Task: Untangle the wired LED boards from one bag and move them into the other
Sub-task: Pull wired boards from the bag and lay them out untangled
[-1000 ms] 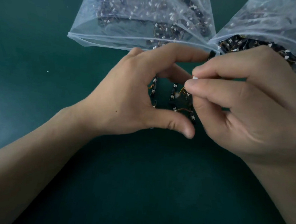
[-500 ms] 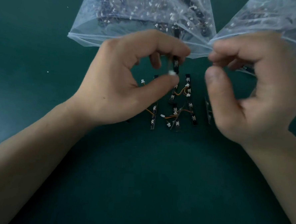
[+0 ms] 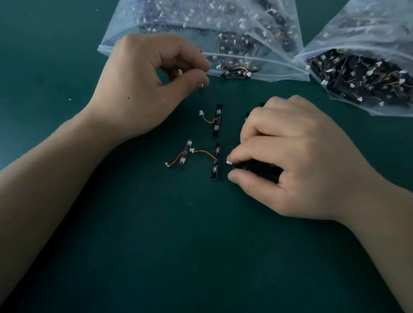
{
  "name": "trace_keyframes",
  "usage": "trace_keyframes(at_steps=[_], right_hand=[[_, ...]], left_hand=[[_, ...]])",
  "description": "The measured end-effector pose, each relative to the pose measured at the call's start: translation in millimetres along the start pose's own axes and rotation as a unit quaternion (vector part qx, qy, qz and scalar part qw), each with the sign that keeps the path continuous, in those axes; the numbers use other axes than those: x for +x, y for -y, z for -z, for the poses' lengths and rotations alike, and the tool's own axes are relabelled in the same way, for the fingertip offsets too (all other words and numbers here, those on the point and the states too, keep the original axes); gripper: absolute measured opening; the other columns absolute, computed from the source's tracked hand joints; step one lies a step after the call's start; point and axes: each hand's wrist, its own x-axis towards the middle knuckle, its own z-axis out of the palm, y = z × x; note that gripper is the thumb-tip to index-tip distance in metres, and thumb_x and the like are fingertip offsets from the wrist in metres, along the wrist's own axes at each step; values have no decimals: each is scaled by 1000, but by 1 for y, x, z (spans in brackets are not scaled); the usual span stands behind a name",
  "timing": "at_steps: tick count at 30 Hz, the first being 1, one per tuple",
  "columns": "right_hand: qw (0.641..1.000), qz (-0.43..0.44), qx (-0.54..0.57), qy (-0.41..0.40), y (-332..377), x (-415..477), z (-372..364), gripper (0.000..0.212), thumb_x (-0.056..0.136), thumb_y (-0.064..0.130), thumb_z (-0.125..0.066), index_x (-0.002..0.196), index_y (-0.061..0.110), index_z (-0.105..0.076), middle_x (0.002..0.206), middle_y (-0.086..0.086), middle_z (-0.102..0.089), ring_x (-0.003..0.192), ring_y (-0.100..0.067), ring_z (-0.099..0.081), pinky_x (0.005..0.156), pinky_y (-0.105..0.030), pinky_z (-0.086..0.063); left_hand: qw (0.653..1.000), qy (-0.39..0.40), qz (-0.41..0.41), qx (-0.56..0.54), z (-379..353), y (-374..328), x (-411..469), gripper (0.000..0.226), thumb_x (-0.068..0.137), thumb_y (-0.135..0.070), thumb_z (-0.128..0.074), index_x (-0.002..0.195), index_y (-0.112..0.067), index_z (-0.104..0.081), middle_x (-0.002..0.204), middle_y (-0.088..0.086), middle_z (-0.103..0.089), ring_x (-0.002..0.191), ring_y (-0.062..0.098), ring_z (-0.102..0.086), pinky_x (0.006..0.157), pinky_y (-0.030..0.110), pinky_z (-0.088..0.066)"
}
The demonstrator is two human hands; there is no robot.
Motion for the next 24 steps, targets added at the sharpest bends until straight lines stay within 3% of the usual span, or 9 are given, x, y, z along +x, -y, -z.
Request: trace_keyframes(at_steps=[7,13,16,18,21,24], right_hand=[[994,-9,68,-85,-4,-4,-3,12,94,18,-76,83,14,-80,93,-3,-68,83,-24,-59,81,-46,-43],[973,-118,59,-190,-42,-11,12,16,102,15,-70,94,3,-77,95,-4,-71,88,-15,-65,85,-24,-48],[964,-182,57,-183,-59,-17,15,12,101,21,-71,98,12,-77,99,-1,-71,90,-14,-66,79,-31,-50],[961,-211,74,-164,-66,-18,15,5,98,25,-73,99,22,-76,102,2,-69,91,-5,-63,76,-36,-50],[956,-226,114,-147,-71,-19,14,4,96,27,-75,97,31,-74,100,5,-71,83,4,-60,72,-19,-44],[958,-225,132,-122,-71,-19,13,8,95,25,-77,95,33,-74,103,11,-74,85,4,-64,77,-8,-41]], left_hand=[[1000,4,27,3,-1,8,1,15,92,-25,-79,103,-17,-72,91,-16,-76,57,-12,-55,59,-1,-36],[998,46,35,-11,5,11,0,14,93,-26,-80,105,-21,-76,84,-19,-77,57,-10,-55,61,-1,-37],[997,67,30,-14,8,13,-1,7,92,-24,-81,98,-23,-78,76,-27,-72,54,-9,-52,58,-1,-35],[996,80,24,-5,9,14,-1,4,91,-25,-81,94,-26,-79,67,-32,-65,52,-7,-49,54,0,-32],[994,108,17,-11,12,15,-1,9,89,-29,-83,92,-36,-78,74,-32,-68,59,-4,-54,57,2,-35],[991,132,-1,-14,14,16,0,8,89,-32,-83,91,-38,-78,89,-17,-74,68,5,-58,64,6,-39]])
